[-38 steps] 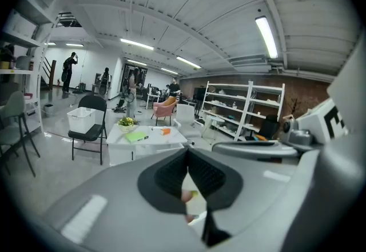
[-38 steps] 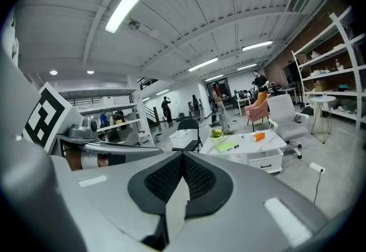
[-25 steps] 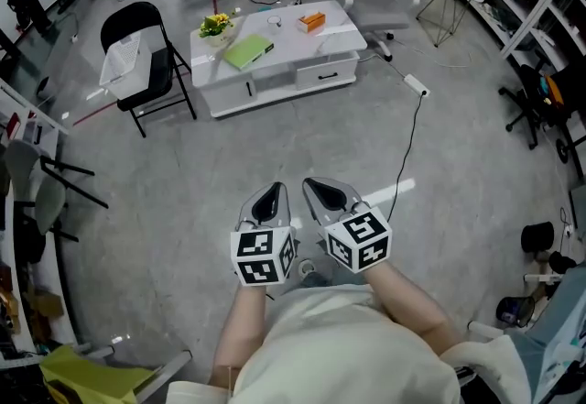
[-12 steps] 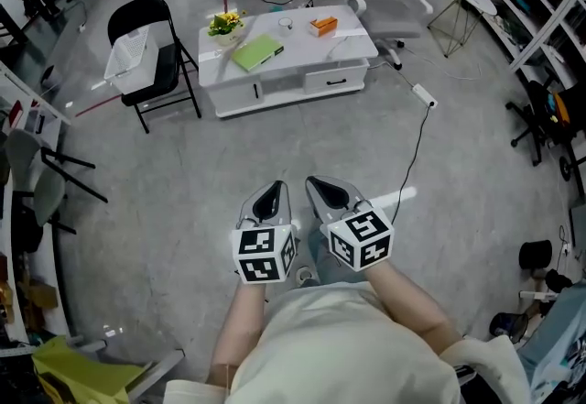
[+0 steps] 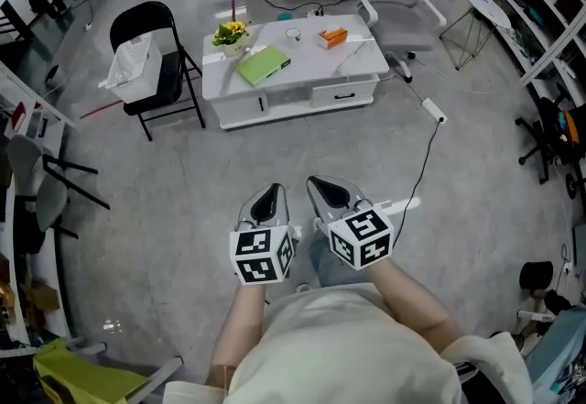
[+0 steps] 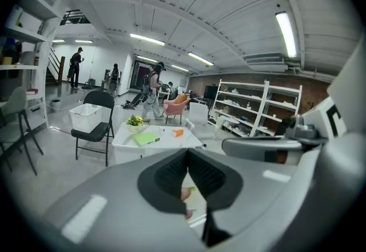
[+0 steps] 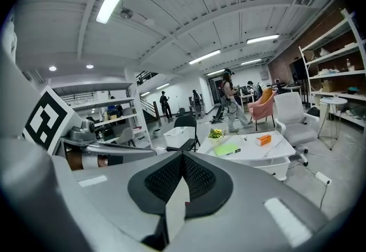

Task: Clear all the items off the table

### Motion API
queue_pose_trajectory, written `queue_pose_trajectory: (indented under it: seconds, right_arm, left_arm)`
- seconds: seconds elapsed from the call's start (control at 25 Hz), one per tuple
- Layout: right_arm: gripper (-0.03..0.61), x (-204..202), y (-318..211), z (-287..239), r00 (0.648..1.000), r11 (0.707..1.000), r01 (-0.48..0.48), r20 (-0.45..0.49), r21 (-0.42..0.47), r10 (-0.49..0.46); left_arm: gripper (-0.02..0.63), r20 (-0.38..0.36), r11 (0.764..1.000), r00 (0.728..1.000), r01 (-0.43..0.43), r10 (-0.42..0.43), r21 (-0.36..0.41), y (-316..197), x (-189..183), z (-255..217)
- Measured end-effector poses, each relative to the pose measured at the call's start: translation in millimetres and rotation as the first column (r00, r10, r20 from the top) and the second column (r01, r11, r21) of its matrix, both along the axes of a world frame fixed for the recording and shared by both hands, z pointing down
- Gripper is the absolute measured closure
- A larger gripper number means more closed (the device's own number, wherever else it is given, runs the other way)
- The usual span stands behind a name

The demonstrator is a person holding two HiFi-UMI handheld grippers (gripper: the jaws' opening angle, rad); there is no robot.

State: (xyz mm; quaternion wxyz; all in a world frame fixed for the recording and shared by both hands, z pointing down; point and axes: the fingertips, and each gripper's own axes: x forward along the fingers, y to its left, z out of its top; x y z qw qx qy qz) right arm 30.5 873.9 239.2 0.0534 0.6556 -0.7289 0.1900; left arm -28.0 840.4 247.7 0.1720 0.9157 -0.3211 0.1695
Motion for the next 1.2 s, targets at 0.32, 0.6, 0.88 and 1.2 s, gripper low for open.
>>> queue_pose_trajectory:
  seconds: [0.32, 0.6, 0.88, 1.2]
  right_arm:
    - [0.580, 41.7, -48.3, -5.3, 0.999, 0.999, 0.035, 0.000, -0.007, -0.035]
    - [0.580, 79.2, -83.7, -7.7, 0.998, 0.998, 0.065, 0.007, -0.001, -0.065]
    - [0.580, 121.1, -114.4, -6.4, 0.996, 0.997, 0.083, 0.007, 0.005, -0.083]
    - [0.580, 152.8, -148.3, -7.7, 0.989, 0.989, 0.146, -0.017, 0.027, -0.146]
  left_arm:
    - [0.604, 0.010, 0.999, 0.999, 0.039, -0.039, -0.023, -46.7, 36.8, -2.7]
    - [0.604, 0.012, 0.997, 0.998, 0.069, -0.069, -0.028, -82.0, 74.4, -3.7]
    - [0.604, 0.008, 0.995, 0.996, 0.095, -0.094, -0.018, -111.5, 114.5, -6.4]
    - [0.604, 0.003, 0.991, 0.991, 0.135, -0.135, -0.007, -139.7, 150.5, -6.5]
